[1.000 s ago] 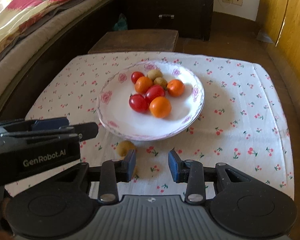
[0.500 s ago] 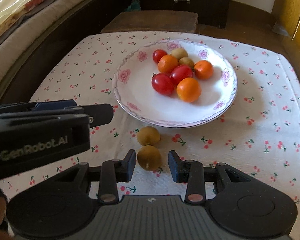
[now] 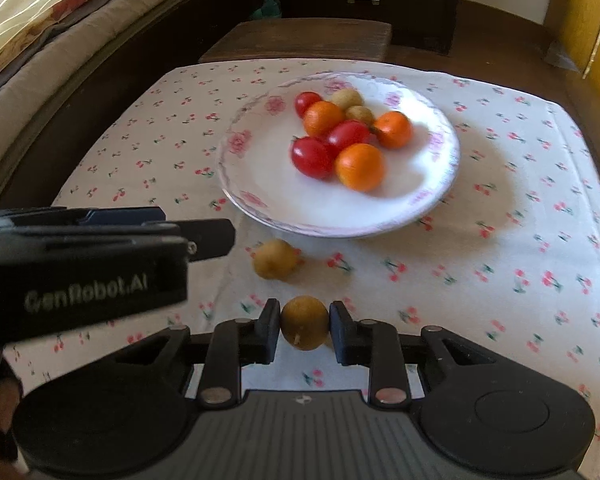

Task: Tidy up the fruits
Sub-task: 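Move the right tool to a brown fruit on the sheet and grasp it, then grasp the other brown fruit with the left tool while the right tool holds its fruit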

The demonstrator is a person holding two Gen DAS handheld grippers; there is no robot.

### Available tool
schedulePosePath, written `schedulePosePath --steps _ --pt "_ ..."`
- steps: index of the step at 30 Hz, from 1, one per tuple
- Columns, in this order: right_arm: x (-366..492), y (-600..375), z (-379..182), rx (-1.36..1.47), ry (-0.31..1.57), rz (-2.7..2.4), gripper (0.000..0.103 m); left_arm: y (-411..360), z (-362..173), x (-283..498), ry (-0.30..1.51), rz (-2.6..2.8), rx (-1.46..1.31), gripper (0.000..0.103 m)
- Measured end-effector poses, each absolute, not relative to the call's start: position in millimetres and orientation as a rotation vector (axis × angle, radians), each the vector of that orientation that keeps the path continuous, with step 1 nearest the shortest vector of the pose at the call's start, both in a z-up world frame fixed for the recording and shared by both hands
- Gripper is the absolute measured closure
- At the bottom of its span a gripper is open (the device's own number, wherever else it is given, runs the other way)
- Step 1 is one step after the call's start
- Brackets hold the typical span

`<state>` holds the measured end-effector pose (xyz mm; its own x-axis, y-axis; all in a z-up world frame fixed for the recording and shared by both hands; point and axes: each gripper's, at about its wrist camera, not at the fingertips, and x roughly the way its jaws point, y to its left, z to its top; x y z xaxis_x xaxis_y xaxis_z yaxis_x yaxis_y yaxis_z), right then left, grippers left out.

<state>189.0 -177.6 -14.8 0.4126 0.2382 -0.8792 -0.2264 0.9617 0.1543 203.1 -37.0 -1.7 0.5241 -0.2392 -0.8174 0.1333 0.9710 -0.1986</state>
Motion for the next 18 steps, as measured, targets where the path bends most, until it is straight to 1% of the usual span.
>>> schedulePosePath --steps 14,18 --pt "175 -220 -12 0.047 1.117 0.251 0.074 -75 -23 211 1.037 -0.255 -0.092 0.042" --pt "176 -224 -16 0.047 1.129 0.242 0.074 -79 -31 214 1.043 -0.24 -0.084 0.048"
